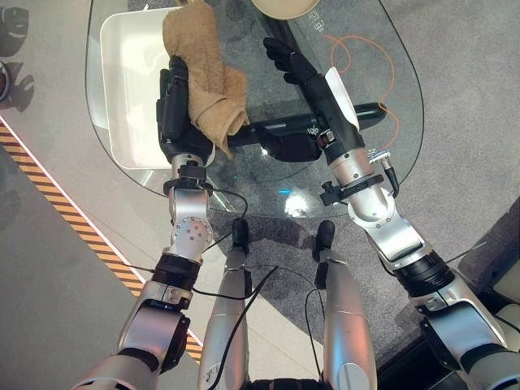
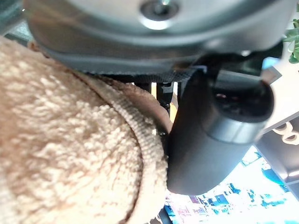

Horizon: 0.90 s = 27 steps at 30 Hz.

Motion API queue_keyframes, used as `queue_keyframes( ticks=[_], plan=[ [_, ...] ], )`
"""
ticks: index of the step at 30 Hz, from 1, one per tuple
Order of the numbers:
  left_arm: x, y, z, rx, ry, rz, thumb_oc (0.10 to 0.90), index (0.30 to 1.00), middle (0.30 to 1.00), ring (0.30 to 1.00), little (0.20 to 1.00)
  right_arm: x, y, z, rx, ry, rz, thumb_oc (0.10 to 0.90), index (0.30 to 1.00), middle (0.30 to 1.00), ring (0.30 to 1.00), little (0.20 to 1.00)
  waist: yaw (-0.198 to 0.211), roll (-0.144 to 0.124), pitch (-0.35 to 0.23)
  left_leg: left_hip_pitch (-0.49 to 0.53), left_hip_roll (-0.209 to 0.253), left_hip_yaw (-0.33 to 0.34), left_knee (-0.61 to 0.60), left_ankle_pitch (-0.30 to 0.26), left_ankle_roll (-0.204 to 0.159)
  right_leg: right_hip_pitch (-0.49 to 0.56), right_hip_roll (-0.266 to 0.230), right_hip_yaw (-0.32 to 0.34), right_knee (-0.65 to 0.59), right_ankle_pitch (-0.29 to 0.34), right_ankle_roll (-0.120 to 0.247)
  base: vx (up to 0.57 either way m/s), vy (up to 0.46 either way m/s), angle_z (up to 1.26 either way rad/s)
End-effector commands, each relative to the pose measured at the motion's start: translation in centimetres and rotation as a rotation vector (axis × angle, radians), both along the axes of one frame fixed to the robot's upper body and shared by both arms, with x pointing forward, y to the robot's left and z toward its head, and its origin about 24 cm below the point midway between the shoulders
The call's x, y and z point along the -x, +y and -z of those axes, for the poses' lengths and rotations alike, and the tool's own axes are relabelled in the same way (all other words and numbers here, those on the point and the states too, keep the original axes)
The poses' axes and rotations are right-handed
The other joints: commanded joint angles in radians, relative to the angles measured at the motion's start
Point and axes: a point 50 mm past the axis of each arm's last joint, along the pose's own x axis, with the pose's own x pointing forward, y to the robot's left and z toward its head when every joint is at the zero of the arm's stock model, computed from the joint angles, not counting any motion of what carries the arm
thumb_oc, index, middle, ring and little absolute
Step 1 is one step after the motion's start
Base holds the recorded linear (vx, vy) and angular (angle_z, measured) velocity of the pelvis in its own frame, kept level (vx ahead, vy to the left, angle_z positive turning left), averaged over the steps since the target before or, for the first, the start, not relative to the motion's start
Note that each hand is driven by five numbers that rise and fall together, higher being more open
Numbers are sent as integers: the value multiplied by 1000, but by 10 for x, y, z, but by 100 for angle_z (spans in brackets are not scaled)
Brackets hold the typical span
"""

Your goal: Wipe the table with a cloth and put it in the basket.

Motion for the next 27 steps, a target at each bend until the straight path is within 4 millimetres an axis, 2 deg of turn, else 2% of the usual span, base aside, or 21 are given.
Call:
queue_keyframes(
  ticks=[1,11,15,19,23,27],
  plan=[
    [25,3,-94,27,-428,-56,100,300,300,300,200,25,16,-66,-99,-307,-88,800,900,900,900,900,21,-16,-28,5,-60,67,63,-85,84,43,46,14,-86,40,1,0,0,0],
    [24,13,-90,57,-406,-115,100,300,300,300,200,18,2,-59,-152,-313,35,800,900,900,900,900,15,-15,-28,4,-58,66,67,-87,80,42,45,15,-86,38,1,0,0,0],
    [23,17,-86,64,-393,-141,100,300,300,300,200,11,-13,-54,-201,-325,157,800,900,900,900,900,10,-16,-28,9,-55,69,70,-99,79,46,46,18,-82,28,1,0,0,0],
    [22,27,-83,78,-389,-169,100,300,300,300,200,2,-41,-47,-314,-303,291,800,900,900,900,900,3,-16,-28,3,-52,72,68,-94,80,38,48,21,-83,33,0,-2,8,0],
    [22,33,-80,85,-378,-185,100,300,300,300,200,-3,-56,-39,-324,-284,348,800,900,900,900,900,2,-15,-28,8,-49,72,71,-106,80,40,50,24,-75,22,2,0,0,0],
    [22,38,-81,91,-377,-205,100,300,300,300,200,-5,-63,-36,-318,-276,388,800,900,900,900,900,0,-17,-28,1,-47,73,68,-97,79,33,49,23,-79,32,2,0,0,0]
  ],
)
